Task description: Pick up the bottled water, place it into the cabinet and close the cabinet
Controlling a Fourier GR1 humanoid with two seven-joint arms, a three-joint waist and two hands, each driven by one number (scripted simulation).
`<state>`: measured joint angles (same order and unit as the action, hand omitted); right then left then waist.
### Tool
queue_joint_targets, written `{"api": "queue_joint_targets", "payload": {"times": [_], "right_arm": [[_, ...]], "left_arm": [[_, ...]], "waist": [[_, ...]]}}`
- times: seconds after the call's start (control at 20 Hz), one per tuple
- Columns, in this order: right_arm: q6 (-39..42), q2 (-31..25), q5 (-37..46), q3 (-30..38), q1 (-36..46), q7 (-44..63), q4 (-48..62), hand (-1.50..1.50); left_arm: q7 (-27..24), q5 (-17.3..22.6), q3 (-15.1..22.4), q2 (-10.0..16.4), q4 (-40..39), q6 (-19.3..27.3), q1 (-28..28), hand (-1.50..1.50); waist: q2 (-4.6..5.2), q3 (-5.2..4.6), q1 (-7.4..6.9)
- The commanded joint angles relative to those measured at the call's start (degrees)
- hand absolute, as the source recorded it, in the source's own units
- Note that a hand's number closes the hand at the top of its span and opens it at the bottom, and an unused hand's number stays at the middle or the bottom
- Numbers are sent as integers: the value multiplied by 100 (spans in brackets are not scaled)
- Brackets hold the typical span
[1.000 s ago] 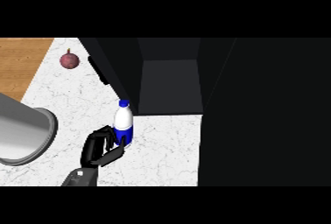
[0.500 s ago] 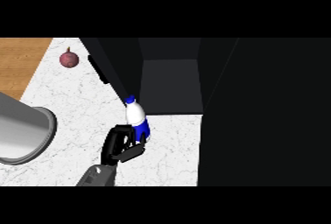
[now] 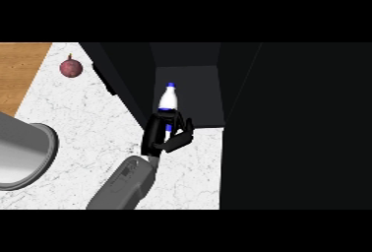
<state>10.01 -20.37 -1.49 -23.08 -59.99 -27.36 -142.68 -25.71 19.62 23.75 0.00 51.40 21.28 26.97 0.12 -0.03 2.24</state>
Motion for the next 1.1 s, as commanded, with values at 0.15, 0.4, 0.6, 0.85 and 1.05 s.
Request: {"api": "queue_joint_targets", "payload": {"times": [0.15, 0.4, 0.6, 0.85, 1.05], "right_arm": [[182, -229, -556, 425, -365, -11, -594, -150], [265, -150, -732, 619, 68, -6, -185, -150], [274, -161, -523, 495, -220, 107, -583, -150], [519, -251, -695, 761, -412, -288, -389, -150], [603, -261, -857, 911, -356, -349, -341, -150]], "left_arm": [[532, 407, -135, 0, -644, 675, 1427, 150], [662, 977, -608, 0, -1616, 627, 2332, 150], [577, 825, -546, 0, -2264, 1360, 2706, 150], [481, 159, -443, 20, -3147, 2053, 3172, 150], [301, -83, -393, 15, -3741, 2529, 3275, -150]], "waist": [[9, 0, 41], [71, 1, 101], [85, -4, 176], [76, 7, 200], [114, 4, 202]]}}
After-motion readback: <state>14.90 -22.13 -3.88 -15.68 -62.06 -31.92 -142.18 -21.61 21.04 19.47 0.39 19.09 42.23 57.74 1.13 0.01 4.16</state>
